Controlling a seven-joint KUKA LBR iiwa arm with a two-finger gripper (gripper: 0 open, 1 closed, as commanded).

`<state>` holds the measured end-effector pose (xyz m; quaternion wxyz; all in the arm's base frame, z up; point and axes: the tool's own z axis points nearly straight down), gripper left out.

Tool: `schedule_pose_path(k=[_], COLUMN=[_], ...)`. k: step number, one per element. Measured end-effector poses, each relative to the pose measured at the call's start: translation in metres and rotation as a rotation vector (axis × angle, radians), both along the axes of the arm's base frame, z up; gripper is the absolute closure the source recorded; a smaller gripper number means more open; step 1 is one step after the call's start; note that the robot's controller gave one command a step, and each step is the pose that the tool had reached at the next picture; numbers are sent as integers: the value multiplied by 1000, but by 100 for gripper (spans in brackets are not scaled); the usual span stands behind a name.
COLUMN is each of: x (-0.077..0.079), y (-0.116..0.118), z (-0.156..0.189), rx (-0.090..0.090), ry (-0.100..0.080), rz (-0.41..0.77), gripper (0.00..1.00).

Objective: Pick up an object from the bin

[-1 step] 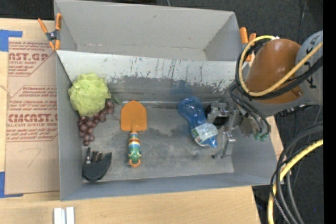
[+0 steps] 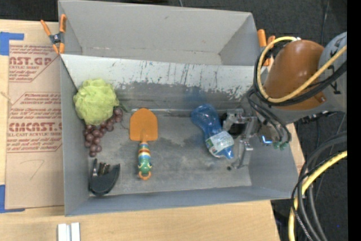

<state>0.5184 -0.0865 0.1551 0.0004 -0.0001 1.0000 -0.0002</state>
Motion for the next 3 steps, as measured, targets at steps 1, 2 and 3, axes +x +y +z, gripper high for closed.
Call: schedule_pose_path(k=[1, 2, 3], x=[3, 17, -25], y=[-8, -16, 46], z=[-87, -14, -57], rx=[2, 1, 5], ry=[6, -4, 20], rz=[-281, -286, -179], gripper=[0, 0, 0])
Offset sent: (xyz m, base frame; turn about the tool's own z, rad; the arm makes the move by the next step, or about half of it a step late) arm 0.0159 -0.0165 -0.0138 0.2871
